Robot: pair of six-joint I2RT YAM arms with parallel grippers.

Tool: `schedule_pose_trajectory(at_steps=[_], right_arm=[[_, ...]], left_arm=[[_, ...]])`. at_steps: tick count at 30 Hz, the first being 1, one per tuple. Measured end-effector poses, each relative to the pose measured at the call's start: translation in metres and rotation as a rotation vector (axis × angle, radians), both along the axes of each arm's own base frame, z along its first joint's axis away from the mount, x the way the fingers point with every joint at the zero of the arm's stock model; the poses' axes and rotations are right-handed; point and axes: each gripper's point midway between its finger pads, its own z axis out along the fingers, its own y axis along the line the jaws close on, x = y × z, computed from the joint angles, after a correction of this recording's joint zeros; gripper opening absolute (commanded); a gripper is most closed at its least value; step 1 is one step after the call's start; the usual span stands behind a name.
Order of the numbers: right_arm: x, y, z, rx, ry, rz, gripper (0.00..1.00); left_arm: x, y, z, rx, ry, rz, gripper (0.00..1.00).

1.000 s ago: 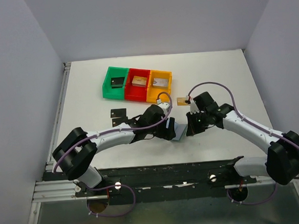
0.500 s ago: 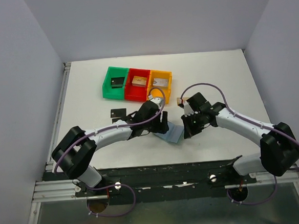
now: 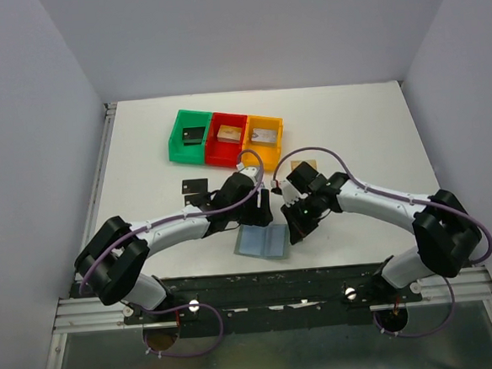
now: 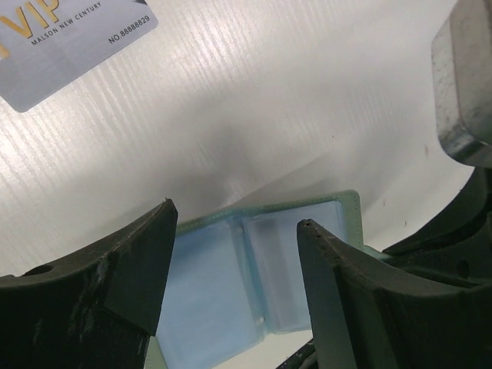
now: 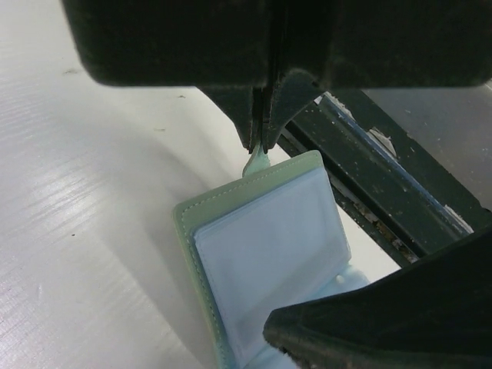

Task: Take the credit cards out of the card holder
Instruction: Remove the credit card from the card holder.

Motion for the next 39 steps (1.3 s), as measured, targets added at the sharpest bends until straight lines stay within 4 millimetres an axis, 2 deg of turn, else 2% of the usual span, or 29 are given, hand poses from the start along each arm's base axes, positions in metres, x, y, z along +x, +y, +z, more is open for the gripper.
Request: schedule_pose_trajectory(at_steps=[9, 16, 20, 27, 39], right_arm=[[0.002, -0.003, 0.002, -0.027, -0.018, -0.003, 0.00], [0.009, -0.001, 0.021, 0.021, -0.097, -0.024, 0.00], [0.011, 0.002, 0.026, 0.061, -0.128, -0.046, 0.00], [0.014, 0.005, 0.022, 0.082, -0.130, -0.079, 0.00], [0.016, 0.007, 0.023, 0.095, -0.136, -0.088, 0.00]], left_arm=[[-0.016, -0.008, 0.001, -0.073, 0.027, -0.072, 0.78], [-0.029, -0.016, 0.000, -0.150, 0.055, -0.122, 0.78], [-0.030, -0.020, 0.005, -0.183, 0.050, -0.131, 0.78], [-0.028, -0.025, 0.011, -0.216, 0.043, -0.133, 0.78], [-0.029, -0.025, 0.009, -0.207, 0.050, -0.134, 0.78]])
